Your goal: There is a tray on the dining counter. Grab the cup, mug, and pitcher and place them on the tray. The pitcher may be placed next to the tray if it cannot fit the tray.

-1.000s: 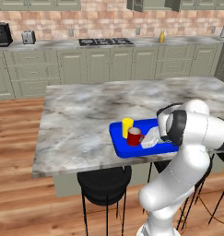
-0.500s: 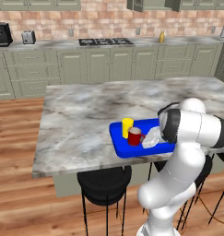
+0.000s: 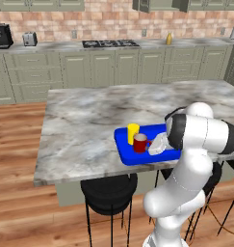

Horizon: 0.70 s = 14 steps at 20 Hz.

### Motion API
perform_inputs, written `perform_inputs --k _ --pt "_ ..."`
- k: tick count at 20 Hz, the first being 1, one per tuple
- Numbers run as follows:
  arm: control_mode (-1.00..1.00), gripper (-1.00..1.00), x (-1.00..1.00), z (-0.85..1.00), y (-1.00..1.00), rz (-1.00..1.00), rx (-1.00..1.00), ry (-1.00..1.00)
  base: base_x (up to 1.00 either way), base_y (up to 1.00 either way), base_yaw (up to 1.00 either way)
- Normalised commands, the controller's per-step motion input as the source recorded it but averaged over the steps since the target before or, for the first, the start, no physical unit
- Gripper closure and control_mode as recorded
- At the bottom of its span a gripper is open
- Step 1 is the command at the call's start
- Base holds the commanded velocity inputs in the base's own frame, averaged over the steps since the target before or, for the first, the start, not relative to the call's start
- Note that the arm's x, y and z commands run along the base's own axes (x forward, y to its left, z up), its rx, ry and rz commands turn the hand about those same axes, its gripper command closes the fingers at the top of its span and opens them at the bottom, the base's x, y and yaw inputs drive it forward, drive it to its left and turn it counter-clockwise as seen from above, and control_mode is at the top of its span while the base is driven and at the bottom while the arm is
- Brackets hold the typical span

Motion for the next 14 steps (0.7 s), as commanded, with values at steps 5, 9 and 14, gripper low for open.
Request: perform_inputs --k 5,9,14 --pt "-1.0 -1.0 0.0 0.0 0.0 0.0 0.0 0.0 0.0 0.0 0.0" --pt "-1.0 -1.0 -0.03 0.09 0.0 0.0 0.0 0.0 0.0 0.0 0.0" --pt "-1.0 -1.0 -0.19 0.51 -0.02 0.0 0.0 0.0 0.0 0.0 0.0"
